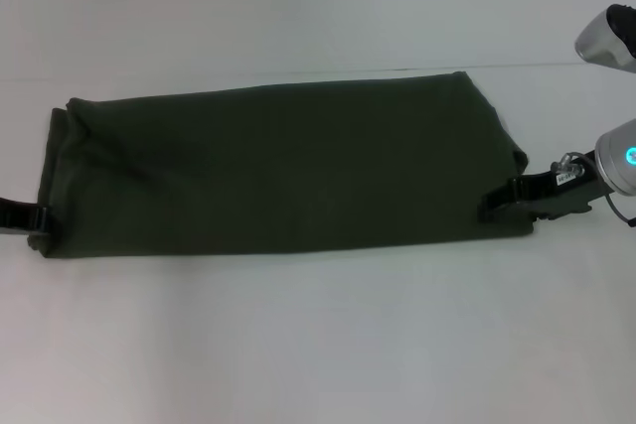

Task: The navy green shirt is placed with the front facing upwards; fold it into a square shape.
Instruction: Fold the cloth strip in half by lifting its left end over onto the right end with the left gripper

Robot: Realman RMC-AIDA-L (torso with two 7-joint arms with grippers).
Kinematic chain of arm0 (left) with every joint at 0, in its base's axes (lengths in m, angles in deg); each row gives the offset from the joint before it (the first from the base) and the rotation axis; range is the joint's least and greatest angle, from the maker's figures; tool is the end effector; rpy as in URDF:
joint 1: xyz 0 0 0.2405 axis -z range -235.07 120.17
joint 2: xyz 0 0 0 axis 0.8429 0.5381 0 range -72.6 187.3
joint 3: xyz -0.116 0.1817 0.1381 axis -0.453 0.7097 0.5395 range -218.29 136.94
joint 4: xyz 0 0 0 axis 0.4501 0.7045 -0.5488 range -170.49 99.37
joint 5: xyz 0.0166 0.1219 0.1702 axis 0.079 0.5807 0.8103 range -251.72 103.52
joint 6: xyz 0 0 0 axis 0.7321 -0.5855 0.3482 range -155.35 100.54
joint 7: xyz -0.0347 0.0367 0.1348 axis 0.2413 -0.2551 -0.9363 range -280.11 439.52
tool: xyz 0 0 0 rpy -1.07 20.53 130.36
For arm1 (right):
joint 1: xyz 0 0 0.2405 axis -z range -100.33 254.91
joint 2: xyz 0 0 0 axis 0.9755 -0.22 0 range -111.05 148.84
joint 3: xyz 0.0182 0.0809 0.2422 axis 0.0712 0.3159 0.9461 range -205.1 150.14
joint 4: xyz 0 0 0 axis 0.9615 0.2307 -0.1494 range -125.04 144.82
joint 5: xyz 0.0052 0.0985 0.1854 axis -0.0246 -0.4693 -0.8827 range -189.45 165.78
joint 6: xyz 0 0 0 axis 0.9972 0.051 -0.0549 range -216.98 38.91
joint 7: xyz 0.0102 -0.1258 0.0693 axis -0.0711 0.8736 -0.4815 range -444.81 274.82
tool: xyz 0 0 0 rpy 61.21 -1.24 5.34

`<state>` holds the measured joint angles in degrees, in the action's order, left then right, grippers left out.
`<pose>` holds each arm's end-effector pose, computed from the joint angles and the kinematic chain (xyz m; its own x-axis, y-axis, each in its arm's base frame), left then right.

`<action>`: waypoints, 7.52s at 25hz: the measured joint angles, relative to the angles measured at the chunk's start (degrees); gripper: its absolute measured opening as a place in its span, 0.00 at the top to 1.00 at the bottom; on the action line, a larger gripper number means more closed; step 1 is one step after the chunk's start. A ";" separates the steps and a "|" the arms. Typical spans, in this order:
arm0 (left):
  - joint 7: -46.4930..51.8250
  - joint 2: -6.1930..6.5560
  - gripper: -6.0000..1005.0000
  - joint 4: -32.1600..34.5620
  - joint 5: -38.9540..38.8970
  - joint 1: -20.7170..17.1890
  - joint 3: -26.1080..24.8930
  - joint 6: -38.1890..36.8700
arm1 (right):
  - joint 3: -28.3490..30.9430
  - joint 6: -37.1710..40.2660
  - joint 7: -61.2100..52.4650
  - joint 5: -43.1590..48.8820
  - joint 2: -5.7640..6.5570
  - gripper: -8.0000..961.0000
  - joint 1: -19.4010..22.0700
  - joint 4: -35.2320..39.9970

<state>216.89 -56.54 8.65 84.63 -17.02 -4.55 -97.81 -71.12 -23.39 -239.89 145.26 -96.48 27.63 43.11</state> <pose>-0.3217 0.3956 0.0658 0.3797 0.8911 0.2483 0.8318 -0.2114 -0.5133 0.2671 0.4213 0.0045 0.2274 -0.9426 -0.2446 -0.9040 -0.1109 -0.4130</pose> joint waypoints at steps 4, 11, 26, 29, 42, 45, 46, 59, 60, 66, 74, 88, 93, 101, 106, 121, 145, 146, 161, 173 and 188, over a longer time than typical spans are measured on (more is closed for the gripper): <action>-0.04 -0.02 0.98 0.00 -0.01 0.00 0.00 0.01 | 0.00 0.00 0.18 0.08 -0.19 0.30 -0.01 0.22; -0.08 -0.07 0.98 0.00 -0.09 0.00 0.00 0.09 | -1.25 0.00 0.22 0.14 -0.27 0.52 0.09 0.38; -0.08 -0.07 0.98 0.00 0.37 0.03 0.01 -0.42 | -2.12 0.71 0.27 0.31 0.11 0.96 0.09 0.63; -0.08 0.19 0.98 0.22 0.64 0.07 0.48 -2.05 | -3.37 2.54 0.31 0.32 0.32 0.96 0.09 0.80; -0.61 1.75 0.98 5.25 4.82 0.16 0.19 -17.60 | -6.05 20.93 5.12 0.32 1.47 0.95 1.73 5.31; -1.14 2.28 0.98 5.91 4.86 0.19 0.39 -21.36 | -6.82 23.65 6.50 0.32 1.27 0.95 1.86 5.00; -1.42 2.42 0.98 6.07 4.88 0.21 0.46 -22.91 | -7.47 24.47 6.70 0.32 1.08 0.95 2.02 5.02; -2.41 3.07 0.98 8.07 5.01 -0.42 1.02 -34.09 | -12.45 30.94 9.60 0.31 0.27 0.94 4.07 5.06; -2.43 3.09 0.98 8.08 5.01 -0.45 1.12 -34.43 | -12.68 31.34 9.84 0.32 0.17 0.94 4.25 5.11; -1.96 3.06 0.98 8.09 5.02 -0.54 1.40 -33.74 | -12.97 31.18 10.13 0.32 -0.02 0.94 4.59 5.34; -0.39 3.02 0.98 8.59 5.02 -0.89 1.33 -31.85 | -12.70 32.53 9.54 0.27 0.72 0.93 4.38 5.45; 2.99 3.34 0.93 13.13 5.10 -2.53 0.89 -30.26 | 0.41 41.41 14.64 -0.19 4.97 0.45 4.80 9.53; 3.64 3.35 0.81 13.61 5.10 -3.18 -0.44 -28.93 | 9.01 42.76 17.77 -3.42 6.70 0.34 5.27 10.11; 3.81 3.74 0.48 10.20 4.69 -2.52 -7.58 -23.17 | 13.05 42.10 32.97 -25.89 5.87 0.17 9.52 4.13; 3.50 4.99 0.32 3.26 3.65 0.23 -10.59 -21.55 | 13.18 39.74 43.25 -34.36 3.48 0.16 11.17 -0.22; 0.21 6.77 0.14 -4.54 3.40 2.54 -13.23 -16.40 | 12.28 38.15 45.30 -35.62 1.02 0.16 10.92 -2.35; -7.67 7.29 0.14 -10.63 2.65 -0.15 -22.16 -9.78 | 12.53 36.70 44.66 -36.33 -0.63 0.16 10.46 -3.72; -7.65 7.29 0.15 -10.77 2.64 -0.13 -22.13 -9.72 | 12.53 36.66 44.64 -36.34 -0.63 0.16 10.46 -3.72; -7.55 7.21 0.15 -11.90 3.02 0.04 -21.61 -9.25 | 12.52 36.47 44.51 -36.34 -0.63 0.16 10.37 -3.69; -7.74 7.11 0.15 -12.32 3.20 -0.12 -21.53 -9.24 | 12.03 36.48 44.26 -36.34 -0.62 0.16 10.37 -3.69; -7.62 6.78 0.15 -12.40 3.24 -0.26 -20.45 -9.78 | 11.99 36.81 44.24 -36.34 -0.77 0.17 10.37 -3.69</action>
<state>209.27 -49.77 -3.75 87.87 -17.29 -25.01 -107.59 -59.12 13.42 -195.65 108.92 -97.24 38.00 39.42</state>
